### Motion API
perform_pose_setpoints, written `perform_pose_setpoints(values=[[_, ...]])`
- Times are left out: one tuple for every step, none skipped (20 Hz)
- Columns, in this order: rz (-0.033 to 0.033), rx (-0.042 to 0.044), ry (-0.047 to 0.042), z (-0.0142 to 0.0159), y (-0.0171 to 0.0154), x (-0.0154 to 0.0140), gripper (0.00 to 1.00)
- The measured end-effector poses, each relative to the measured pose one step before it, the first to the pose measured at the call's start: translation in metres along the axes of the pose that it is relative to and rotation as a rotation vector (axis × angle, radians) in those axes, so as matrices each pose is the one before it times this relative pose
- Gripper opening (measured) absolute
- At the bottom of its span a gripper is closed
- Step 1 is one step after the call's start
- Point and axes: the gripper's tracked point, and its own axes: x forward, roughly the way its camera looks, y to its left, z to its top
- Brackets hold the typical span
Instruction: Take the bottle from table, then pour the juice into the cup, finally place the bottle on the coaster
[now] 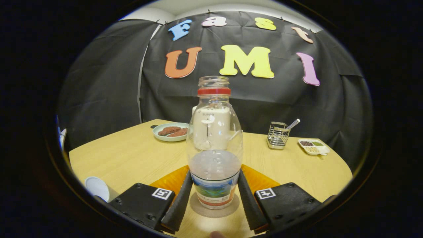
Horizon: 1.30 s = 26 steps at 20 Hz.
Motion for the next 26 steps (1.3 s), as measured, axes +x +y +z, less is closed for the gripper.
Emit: perform_pose_setpoints(values=[[0.00101, -0.00125, -0.00191, -0.00073, 0.00007, -0.00087, 0.78], [0.00033, -0.00068, -0.00322, 0.00014, 0.00033, -0.00087, 0.79], [-0.00018, -0.00026, -0.0037, -0.00005, -0.00072, -0.00087, 0.79], [-0.00064, -0.00197, -0.00437, 0.00031, 0.00045, -0.00023, 0.8], [0.00143, -0.00718, -0.00299, 0.0004, 0.00084, -0.00046, 0.8], [0.00119, -0.00937, -0.00326, -0.00034, 0.00126, -0.00139, 0.81], [-0.0031, -0.01625, -0.00257, -0.00023, 0.00065, -0.00078, 0.81], [-0.00422, -0.01769, -0.00181, -0.00077, 0.00052, -0.00048, 0.82], [-0.00176, -0.01098, 0.00025, -0.0013, 0.00036, 0.00006, 0.82], [-0.00074, -0.0017, 0.00059, -0.00038, -0.00018, -0.00033, 0.83], [0.00085, 0.00799, 0.00427, -0.00101, -0.00071, 0.00129, 0.83], [-0.00021, 0.0125, 0.00627, -0.00089, -0.001, 0.00175, 0.83], [-0.00186, 0.01044, 0.00577, -0.00132, -0.00083, 0.001, 0.86], [-0.00256, 0.00753, 0.00502, 0.00019, -0.00028, -0.0006, 0.88], [-0.00536, 0.00367, 0.00317, -0.00001, -0.00181, 0.00051, 0.91], [-0.00376, 0.00559, 0.00433, -0.00073, -0.00078, 0.00053, 0.93], [0.00536, 0.00672, 0.0024, -0.0003, 0.00133, -0.00105, 0.96], [0.0067, 0.00621, 0.00074, 0.00005, 0.00158, -0.00155, 0.97], [0.00122, 0.00024, -0.00252, 0.00184, -0.00033, -0.00087, 0.98], [-0.00454, -0.00177, -0.00271, 0.00086, -0.00119, -0.00164, 0.99], [-0.00585, 0.0005, -0.00041, 0.00064, -0.00151, -0.00109, 1.0], [-0.00728, 0.00438, -0.00188, 0.00101, -0.0013, -0.00098, 1.0], [-0.00629, 0.00588, -0.00089, 0.00115, -0.00143, -0.00118, 1.0], [-0.01271, 0.00712, -0.0063, 0.00047, -0.00236, -0.00258, 1.0], [-0.00789, 0.00668, -0.00854, 0.00236, -0.0019, -0.00244, 1.0], [-0.01174, 0.0103, -0.01032, 0.00385, -0.00275, -0.0009, 1.0]])
